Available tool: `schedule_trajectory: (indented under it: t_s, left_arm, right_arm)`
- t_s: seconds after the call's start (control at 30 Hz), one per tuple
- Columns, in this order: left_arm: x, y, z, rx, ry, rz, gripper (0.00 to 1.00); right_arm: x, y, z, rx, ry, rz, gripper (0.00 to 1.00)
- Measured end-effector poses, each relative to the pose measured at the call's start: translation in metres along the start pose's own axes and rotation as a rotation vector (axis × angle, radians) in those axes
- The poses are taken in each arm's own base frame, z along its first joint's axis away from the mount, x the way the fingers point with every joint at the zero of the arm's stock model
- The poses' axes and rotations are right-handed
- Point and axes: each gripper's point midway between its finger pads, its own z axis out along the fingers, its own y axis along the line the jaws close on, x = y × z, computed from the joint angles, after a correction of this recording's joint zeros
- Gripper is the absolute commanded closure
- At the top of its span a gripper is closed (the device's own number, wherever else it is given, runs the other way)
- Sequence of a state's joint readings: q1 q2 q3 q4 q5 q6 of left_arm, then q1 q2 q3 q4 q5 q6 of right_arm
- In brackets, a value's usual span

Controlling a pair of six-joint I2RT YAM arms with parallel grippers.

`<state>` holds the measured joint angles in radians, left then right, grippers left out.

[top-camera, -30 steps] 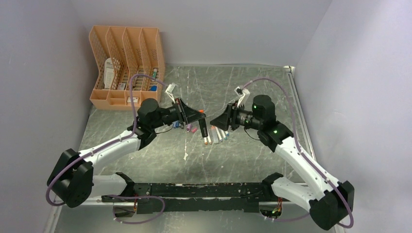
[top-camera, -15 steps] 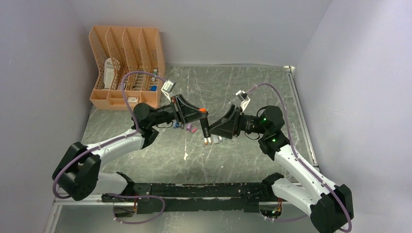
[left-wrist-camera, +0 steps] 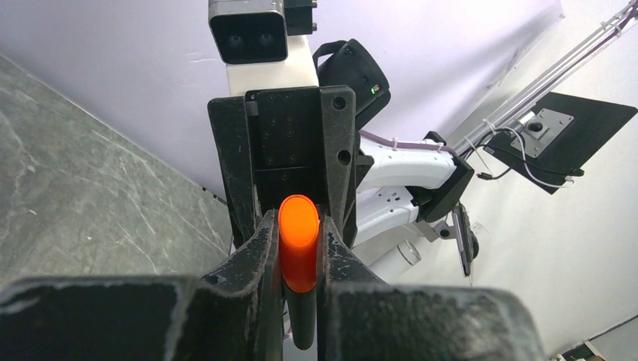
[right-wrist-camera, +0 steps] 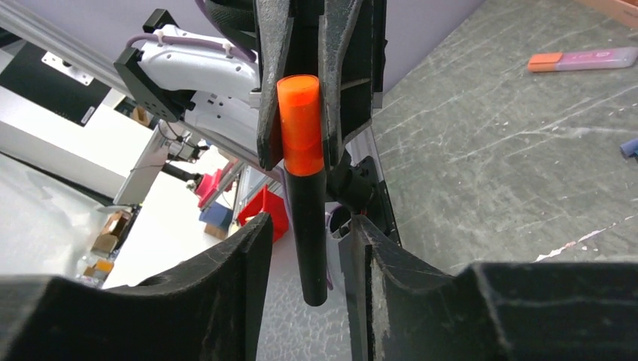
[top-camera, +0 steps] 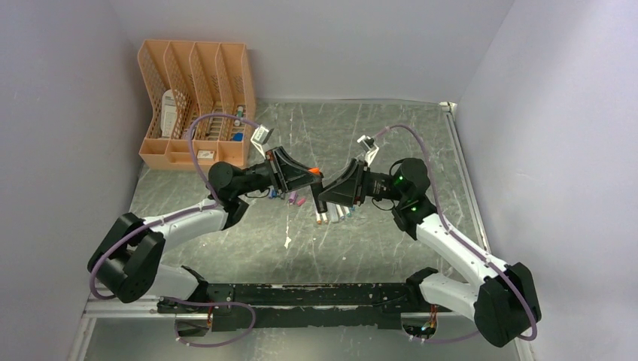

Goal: Open the pen caps

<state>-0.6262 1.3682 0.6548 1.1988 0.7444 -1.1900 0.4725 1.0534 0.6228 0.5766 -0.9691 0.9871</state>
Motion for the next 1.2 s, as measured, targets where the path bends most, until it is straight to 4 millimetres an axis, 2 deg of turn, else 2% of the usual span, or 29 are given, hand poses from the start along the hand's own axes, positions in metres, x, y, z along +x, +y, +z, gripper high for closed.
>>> schedule_trajectory:
  t_s: [0.17, 0.27, 0.3, 0.37, 0.43, 0.57, 0.6, 0.77, 0.83, 0.93, 1.07, 1.13, 1.2]
  left_arm:
    - [0.004, 0.005, 0.003, -0.004, 0.003, -0.012, 0.93]
    - [0.007, 0.007, 0.004, -0.009, 0.003, -0.020, 0.92]
    - [0.007, 0.007, 0.005, -0.009, 0.004, -0.019, 0.89]
    - [0.007, 0.007, 0.005, -0.011, 0.004, -0.017, 0.71]
    - [0.007, 0.009, 0.004, -0.023, 0.005, -0.010, 0.61]
    - [0.006, 0.014, 0.006, -0.066, 0.010, 0.015, 0.58]
    - [0.006, 0.015, 0.006, -0.075, 0.013, 0.021, 0.60]
    - [0.006, 0.021, 0.006, -0.121, 0.028, 0.027, 0.88]
    - [0.007, 0.024, 0.006, -0.133, 0.034, 0.019, 0.91]
    - [0.008, 0.026, 0.007, -0.144, 0.041, 0.013, 0.86]
    - [0.010, 0.029, 0.007, -0.159, 0.053, 0.011, 0.63]
    - [0.011, 0.031, 0.006, -0.168, 0.061, 0.016, 0.57]
    - [0.013, 0.033, 0.005, -0.172, 0.069, 0.017, 0.55]
  right_arm:
    - [-0.001, -0.005, 0.004, 0.009, -0.002, 0.011, 0.74]
    - [-0.001, -0.005, 0.007, 0.007, -0.001, 0.008, 0.87]
    - [0.000, -0.005, 0.008, 0.005, 0.001, 0.007, 0.92]
    - [0.000, -0.006, 0.009, 0.006, 0.002, 0.001, 1.00]
    - [0.000, -0.008, 0.010, 0.013, 0.002, -0.003, 1.00]
    - [0.005, -0.010, 0.012, 0.028, 0.027, -0.003, 1.00]
    - [0.007, -0.011, 0.012, 0.032, 0.034, 0.000, 1.00]
    - [0.013, -0.018, 0.011, 0.058, 0.054, 0.001, 1.00]
    - [0.015, -0.020, 0.011, 0.063, 0.060, -0.003, 1.00]
    - [0.016, -0.022, 0.010, 0.070, 0.064, -0.003, 1.00]
    - [0.017, -0.024, 0.010, 0.079, 0.067, 0.002, 1.00]
    - [0.018, -0.025, 0.009, 0.082, 0.070, 0.004, 1.00]
    - [0.018, -0.026, 0.010, 0.087, 0.074, 0.012, 1.00]
